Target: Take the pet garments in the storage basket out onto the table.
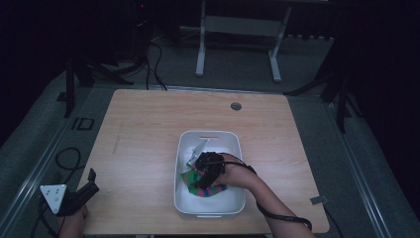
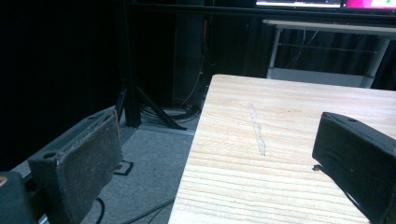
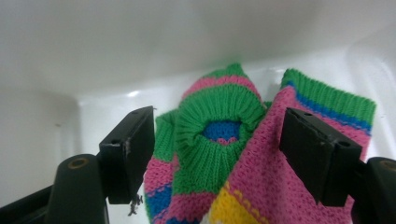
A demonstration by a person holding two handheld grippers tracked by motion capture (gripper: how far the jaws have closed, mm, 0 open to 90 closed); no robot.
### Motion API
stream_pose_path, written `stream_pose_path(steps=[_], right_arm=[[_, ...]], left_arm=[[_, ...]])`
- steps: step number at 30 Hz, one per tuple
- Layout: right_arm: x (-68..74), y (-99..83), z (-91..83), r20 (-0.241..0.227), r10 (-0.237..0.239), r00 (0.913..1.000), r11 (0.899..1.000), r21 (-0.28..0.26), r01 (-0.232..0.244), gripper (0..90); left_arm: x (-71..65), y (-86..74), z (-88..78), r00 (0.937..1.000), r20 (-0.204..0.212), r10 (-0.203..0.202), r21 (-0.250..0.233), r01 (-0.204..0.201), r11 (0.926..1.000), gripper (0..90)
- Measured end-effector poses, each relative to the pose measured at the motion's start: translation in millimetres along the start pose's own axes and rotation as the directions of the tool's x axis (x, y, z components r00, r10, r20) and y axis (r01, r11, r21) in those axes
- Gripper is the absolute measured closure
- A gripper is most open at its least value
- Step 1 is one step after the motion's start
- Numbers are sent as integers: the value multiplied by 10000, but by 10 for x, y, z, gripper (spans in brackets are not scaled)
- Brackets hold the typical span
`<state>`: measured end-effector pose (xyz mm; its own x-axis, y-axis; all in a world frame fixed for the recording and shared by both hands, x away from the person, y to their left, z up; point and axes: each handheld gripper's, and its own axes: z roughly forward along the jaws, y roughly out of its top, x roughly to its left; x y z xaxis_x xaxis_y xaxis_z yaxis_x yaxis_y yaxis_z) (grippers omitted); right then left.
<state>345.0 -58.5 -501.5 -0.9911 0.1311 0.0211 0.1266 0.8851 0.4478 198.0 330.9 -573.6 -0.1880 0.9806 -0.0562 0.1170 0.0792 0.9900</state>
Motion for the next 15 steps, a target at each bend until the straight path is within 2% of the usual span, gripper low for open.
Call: stream_pose_path(steps=[6, 8, 9, 11, 13, 15], right_arm=[[37, 4, 128, 326, -199, 9993, 9982, 573, 180, 263], [66, 7, 177, 454, -400, 9982, 9965, 750, 366, 262], [88, 3, 221, 785, -711, 9944, 9918, 1119, 621, 264], [96, 0, 241, 890, -797, 9928, 9899, 1243, 684, 264], [116, 0, 272, 1040, -898, 9905, 9879, 1359, 753, 293], [118, 7, 261, 1107, -922, 9896, 9879, 1349, 770, 413]], left_arm=[[0, 1, 3, 10000, 20, -15, 6, 15, 10000, 19], [0, 1, 2, 10000, 23, -19, 2, 19, 10000, 18], [1, 0, -1, 10000, 28, -1, 6, 1, 10000, 18], [0, -1, -1, 10000, 23, 3, -6, -3, 10000, 19], [-2, -1, -1, 10000, 27, 15, -7, -15, 10000, 18], [-4, 0, 0, 10000, 13, 37, -2, -37, 10000, 18]])
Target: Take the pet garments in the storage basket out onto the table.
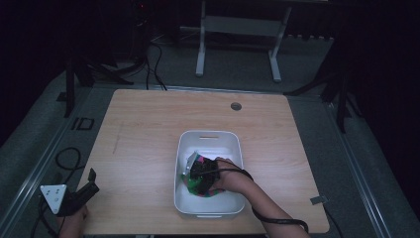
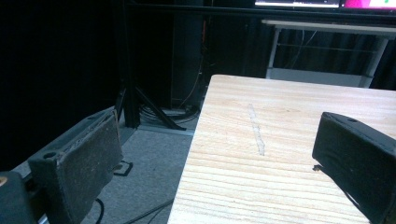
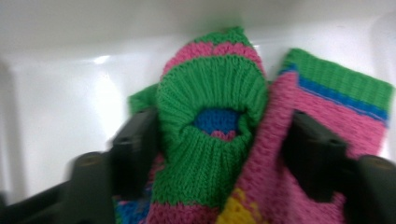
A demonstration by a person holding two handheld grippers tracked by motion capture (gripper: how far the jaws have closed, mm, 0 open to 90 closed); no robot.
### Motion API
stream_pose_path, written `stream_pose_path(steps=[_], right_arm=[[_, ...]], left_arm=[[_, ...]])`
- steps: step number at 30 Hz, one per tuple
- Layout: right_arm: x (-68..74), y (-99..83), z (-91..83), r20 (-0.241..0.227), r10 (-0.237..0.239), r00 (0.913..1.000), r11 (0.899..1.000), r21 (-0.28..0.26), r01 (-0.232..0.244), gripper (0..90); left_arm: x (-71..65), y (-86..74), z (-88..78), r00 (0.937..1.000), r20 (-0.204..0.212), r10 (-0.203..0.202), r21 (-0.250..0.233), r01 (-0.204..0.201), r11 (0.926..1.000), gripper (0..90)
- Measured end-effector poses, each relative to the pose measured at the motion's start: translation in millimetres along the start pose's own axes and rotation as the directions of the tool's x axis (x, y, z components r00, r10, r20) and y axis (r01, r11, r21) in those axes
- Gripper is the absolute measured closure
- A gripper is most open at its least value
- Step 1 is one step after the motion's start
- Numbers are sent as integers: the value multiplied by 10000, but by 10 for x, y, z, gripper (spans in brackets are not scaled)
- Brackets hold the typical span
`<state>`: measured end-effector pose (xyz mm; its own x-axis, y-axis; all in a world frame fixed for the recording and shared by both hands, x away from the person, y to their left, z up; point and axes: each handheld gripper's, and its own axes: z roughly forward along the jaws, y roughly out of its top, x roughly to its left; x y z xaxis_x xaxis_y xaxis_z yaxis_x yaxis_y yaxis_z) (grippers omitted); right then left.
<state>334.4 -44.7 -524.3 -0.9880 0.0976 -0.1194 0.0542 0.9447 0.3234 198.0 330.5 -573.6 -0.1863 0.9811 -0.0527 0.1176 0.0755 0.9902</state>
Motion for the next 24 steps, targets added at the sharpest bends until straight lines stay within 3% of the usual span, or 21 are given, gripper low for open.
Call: stream_pose_path(steps=[1, 4, 8, 11, 12, 14, 19, 22, 24], right_arm=[[3, 4, -13, 161, -65, 9998, 10000, -16, 66, 554], [10, 25, -27, 478, -30, 9989, 10000, 76, 26, 638], [-18, 28, -91, 328, 33, 9995, 10000, -80, -30, 660], [-43, 25, -203, 317, 169, 9994, 9986, -497, -153, 664], [-61, 29, -322, 234, 239, 9994, 9960, -869, -218, 665], [-66, 32, -365, 241, 238, 9994, 9948, -996, -213, 665], [-130, 74, -719, 579, 265, 9980, 9842, -1765, -159, 665], [-140, 82, -775, 660, 338, 9972, 9820, -1878, -209, 664], [-173, 102, -964, 774, 452, 9960, 9720, -2336, -259, 664]], left_arm=[[-1, 0, -1, 10000, -4, 17, 2, -17, 10000, 18], [-3, -1, 0, 10000, -14, 16, -13, -16, 10000, 19], [0, 1, 1, 10000, -7, 5, 16, -5, 10000, 18], [0, 1, 2, 10000, 1, 17, 16, -17, 10000, 18], [0, 1, 2, 10000, 3, 15, 15, -15, 10000, 18], [-1, 1, 2, 10000, -3, 11, 9, -11, 10000, 18], [-2, 1, 2, 10000, -11, 28, 16, -28, 10000, 19], [-2, 1, 3, 10000, -12, 27, 20, -27, 10000, 18], [-3, 1, 2, 10000, -23, 14, 8, -14, 10000, 18]])
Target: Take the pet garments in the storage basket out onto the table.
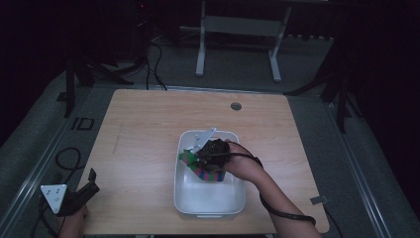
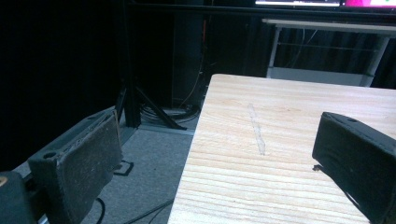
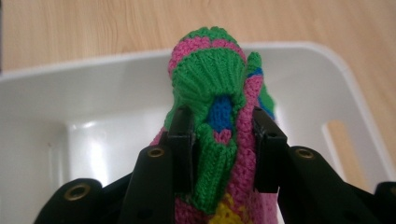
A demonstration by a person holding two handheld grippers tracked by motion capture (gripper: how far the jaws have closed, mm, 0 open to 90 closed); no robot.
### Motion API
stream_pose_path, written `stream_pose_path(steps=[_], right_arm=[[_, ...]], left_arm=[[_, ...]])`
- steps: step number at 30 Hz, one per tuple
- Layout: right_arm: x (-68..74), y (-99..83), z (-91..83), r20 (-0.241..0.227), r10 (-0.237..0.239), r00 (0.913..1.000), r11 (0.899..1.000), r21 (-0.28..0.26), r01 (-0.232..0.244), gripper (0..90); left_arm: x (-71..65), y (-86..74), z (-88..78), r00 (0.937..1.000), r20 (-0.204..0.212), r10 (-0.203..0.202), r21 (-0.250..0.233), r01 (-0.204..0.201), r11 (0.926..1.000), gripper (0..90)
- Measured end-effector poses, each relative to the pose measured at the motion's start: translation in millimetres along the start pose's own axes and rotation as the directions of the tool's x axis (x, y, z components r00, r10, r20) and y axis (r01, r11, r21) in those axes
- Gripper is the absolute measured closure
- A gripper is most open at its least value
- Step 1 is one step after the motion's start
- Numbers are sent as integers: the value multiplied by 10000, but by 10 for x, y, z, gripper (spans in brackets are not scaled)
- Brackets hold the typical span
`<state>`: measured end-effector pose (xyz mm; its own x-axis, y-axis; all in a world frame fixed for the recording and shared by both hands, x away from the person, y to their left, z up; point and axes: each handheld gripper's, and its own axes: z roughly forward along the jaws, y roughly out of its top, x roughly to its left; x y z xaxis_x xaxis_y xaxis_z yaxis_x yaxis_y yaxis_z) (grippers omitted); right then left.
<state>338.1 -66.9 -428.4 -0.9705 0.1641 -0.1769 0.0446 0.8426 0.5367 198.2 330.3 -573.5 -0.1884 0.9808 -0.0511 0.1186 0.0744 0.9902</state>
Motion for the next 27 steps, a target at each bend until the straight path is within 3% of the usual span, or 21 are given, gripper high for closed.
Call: stream_pose_path(steps=[5, 7, 16, 18, 27], right_arm=[[-37, 60, -202, 162, 67, 9998, 9990, -445, -59, 664], [-69, 99, -388, 372, 87, 9993, 9971, -765, -59, 665], [-140, 114, -756, 813, 192, 9965, 9918, -1278, -87, 664], [-175, 73, -891, 1031, 324, 9941, 9896, -1430, -174, 664], [-314, -190, -1192, 1560, 894, 9837, 9863, -1515, -656, 663]], left_arm=[[0, 0, 0, 10000, 1, -1, 2, 1, 10000, 19], [2, 0, 0, 10000, 5, -15, 10, 15, 10000, 19], [0, 0, 2, 10000, -15, -15, -1, 15, 10000, 19], [0, 1, 2, 10000, -22, -20, 2, 20, 10000, 19], [0, 1, 5, 10000, -47, -41, 12, 42, 10000, 19]])
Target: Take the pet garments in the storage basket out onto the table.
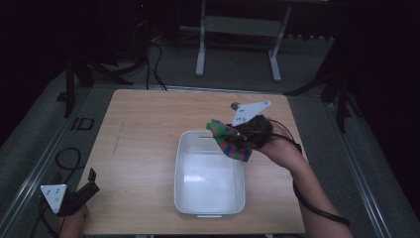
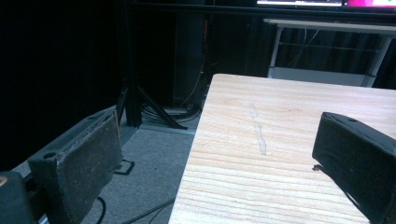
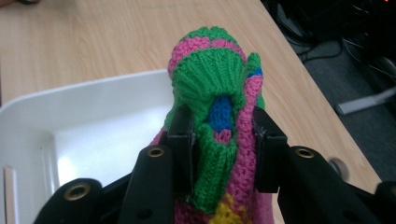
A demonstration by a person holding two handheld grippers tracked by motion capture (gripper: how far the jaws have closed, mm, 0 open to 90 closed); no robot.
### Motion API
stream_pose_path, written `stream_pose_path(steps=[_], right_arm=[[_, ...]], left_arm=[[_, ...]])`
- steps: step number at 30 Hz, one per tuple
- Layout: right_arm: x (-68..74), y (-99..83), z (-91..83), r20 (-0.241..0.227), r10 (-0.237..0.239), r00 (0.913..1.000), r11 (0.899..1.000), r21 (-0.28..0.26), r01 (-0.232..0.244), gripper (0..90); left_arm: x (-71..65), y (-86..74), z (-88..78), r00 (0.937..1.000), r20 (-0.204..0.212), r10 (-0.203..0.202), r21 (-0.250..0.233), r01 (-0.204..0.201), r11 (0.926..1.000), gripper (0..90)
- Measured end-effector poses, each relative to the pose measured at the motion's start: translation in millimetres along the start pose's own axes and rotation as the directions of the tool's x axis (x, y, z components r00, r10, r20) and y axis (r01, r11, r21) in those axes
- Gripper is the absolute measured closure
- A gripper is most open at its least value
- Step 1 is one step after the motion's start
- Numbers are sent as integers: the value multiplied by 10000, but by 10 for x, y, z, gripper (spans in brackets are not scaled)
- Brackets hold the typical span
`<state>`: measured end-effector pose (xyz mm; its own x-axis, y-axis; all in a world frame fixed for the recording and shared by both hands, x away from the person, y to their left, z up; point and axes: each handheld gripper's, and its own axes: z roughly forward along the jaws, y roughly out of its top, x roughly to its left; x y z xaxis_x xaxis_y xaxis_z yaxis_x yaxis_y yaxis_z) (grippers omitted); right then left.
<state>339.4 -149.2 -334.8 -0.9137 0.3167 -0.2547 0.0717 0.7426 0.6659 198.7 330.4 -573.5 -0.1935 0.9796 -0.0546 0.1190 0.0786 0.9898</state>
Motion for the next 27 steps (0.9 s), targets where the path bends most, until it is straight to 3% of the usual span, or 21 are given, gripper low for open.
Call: stream_pose_path(steps=[9, 10, 12, 13, 21, 22, 27], right_arm=[[-221, -372, -254, 703, 590, 9958, 9979, 209, -606, 662], [-284, -502, -305, 895, 823, 9926, 9961, 254, -849, 662], [-304, -547, -321, 962, 892, 9914, 9954, 263, -921, 662], [-359, -684, -366, 1134, 1191, 9864, 9921, 265, -1229, 662], [-470, -1067, -418, 1531, 1754, 9725, 9810, 556, -1857, 661], [-489, -1165, -409, 1652, 1930, 9672, 9761, 680, -2064, 661], [-519, -1355, -332, 1701, 2230, 9598, 9676, 807, -2392, 661]], left_arm=[[-1, 1, 2, 10000, 33, 16, 11, -16, 10000, 18], [-1, 1, 2, 10000, 23, 18, 13, -18, 10000, 19], [-3, 1, 2, 10000, 5, 22, 17, -22, 10000, 19], [-3, 1, 1, 10000, 2, 29, 18, -29, 10000, 19], [-5, 1, 2, 10000, -4, 55, 31, -55, 10000, 19], [-5, 1, 2, 10000, -5, 59, 33, -59, 10000, 19], [-6, 1, 2, 10000, -17, 64, 36, -64, 10000, 19]])
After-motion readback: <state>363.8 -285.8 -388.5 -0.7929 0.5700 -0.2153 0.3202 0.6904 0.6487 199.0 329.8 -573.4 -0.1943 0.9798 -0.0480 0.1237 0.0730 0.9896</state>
